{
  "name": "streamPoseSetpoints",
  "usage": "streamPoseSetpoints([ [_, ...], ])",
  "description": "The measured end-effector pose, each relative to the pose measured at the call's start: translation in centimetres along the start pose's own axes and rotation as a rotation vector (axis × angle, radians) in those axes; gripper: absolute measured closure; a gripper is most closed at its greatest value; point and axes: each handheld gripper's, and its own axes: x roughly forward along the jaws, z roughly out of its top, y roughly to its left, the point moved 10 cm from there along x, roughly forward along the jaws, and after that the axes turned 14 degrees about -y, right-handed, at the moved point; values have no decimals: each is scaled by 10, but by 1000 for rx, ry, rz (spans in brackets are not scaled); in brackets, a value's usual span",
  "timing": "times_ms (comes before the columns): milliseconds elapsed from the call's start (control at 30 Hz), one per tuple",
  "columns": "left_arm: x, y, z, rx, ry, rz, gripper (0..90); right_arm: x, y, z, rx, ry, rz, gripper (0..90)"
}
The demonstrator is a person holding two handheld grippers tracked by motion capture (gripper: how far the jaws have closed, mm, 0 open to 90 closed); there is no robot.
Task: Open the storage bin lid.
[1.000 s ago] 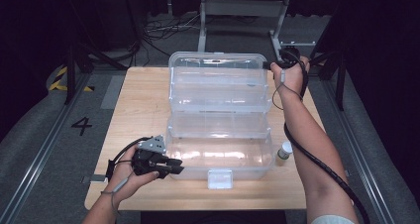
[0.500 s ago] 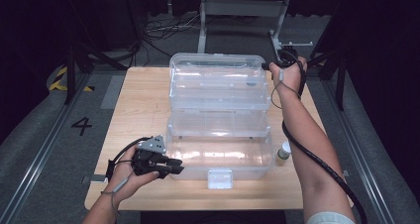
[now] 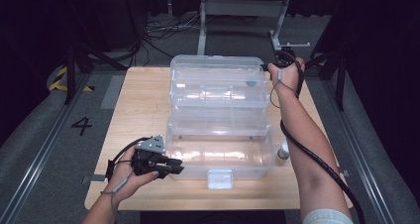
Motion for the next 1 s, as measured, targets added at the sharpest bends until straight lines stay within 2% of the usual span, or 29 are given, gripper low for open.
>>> streamPoseSetpoints([
  [633,0,0,0,0,-3,8,736,15,-8,-11,50,41,6,855],
  [1000,0,0,0,1,-8,15,733,23,-12,-20,88,58,27,849],
])
